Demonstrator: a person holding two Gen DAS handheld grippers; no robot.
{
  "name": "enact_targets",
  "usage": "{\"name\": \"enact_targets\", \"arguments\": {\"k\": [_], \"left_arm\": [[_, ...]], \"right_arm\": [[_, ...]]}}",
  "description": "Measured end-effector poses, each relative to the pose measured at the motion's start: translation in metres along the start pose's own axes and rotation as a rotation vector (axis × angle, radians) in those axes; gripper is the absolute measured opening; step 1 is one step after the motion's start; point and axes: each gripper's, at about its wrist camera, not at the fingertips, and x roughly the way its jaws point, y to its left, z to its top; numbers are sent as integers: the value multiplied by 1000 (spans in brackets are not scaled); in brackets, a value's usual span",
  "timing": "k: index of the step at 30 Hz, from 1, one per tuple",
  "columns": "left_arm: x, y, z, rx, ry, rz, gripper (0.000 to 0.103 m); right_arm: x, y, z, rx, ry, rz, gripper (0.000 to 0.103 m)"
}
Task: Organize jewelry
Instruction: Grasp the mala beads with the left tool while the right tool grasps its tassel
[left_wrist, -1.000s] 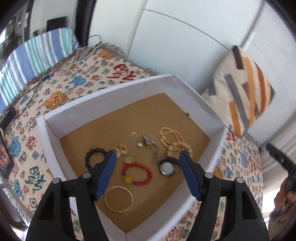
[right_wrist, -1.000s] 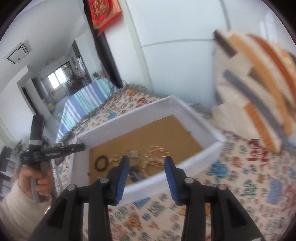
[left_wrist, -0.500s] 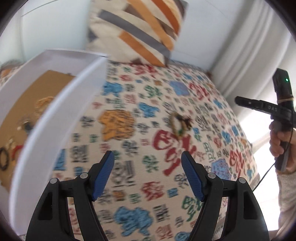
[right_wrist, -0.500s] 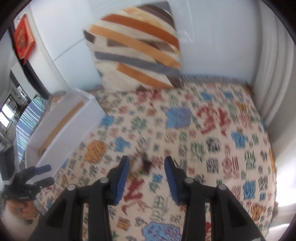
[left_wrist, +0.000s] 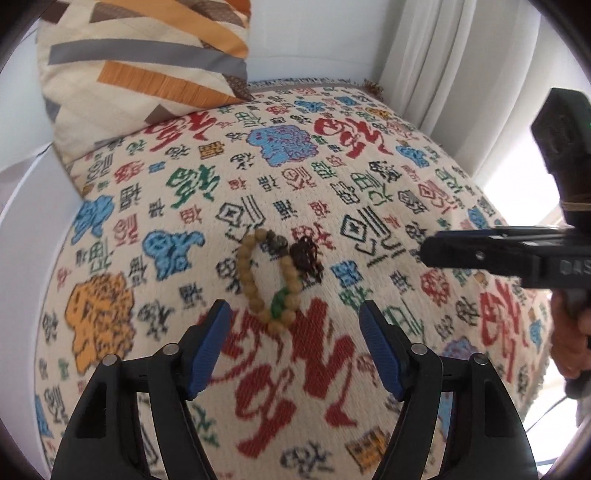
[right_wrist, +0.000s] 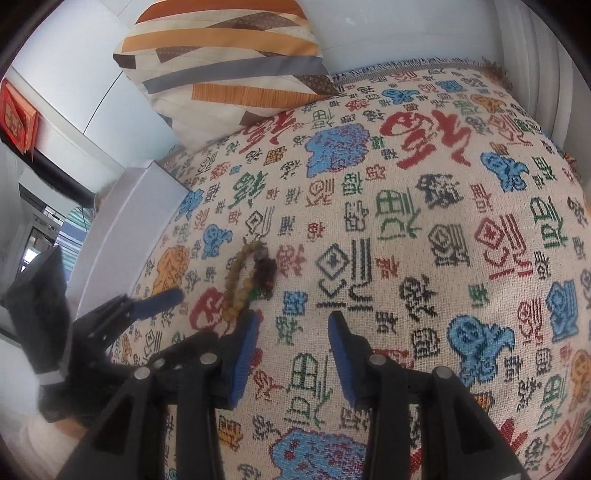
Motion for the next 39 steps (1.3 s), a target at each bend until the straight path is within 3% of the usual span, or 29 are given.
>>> {"name": "enact_targets", "arguments": {"k": [4, 7, 14, 20, 26, 27, 28, 29, 31, 39], "left_arm": [[26, -1, 6, 29, 25, -7, 46], [37, 4, 6, 18, 52, -40, 12], [10, 39, -2, -125, 3, -108, 10], [-22, 77, -17, -250, -7, -118, 10], [-52, 100, -32, -330, -17, -129, 10], [-57, 102, -34, -339, -20, -130, 10], [-62, 105, -35, -347, -22, -133, 10], [-70, 108, -38, -361, -25, -140, 10], [-80, 115, -41, -384, -29, -154, 10], [-148, 143, -63, -467, -69, -138, 10]], "right_arm": [[1, -14, -5, 22, 5, -9, 40], [-1, -22, -7, 31, 7, -12, 40], [5, -16, 4, 25, 0, -12, 40], [46, 16, 23, 7, 58, 25, 40], [90, 51, 32, -82, 100, -77, 40], [96, 55, 31, -99, 110, -108, 37], [97, 57, 31, -116, 103, -137, 19], [96, 60, 31, -138, 96, -170, 13], [88, 61, 33, -121, 79, -152, 11], [32, 109, 35, -195, 28, -69, 11]]}}
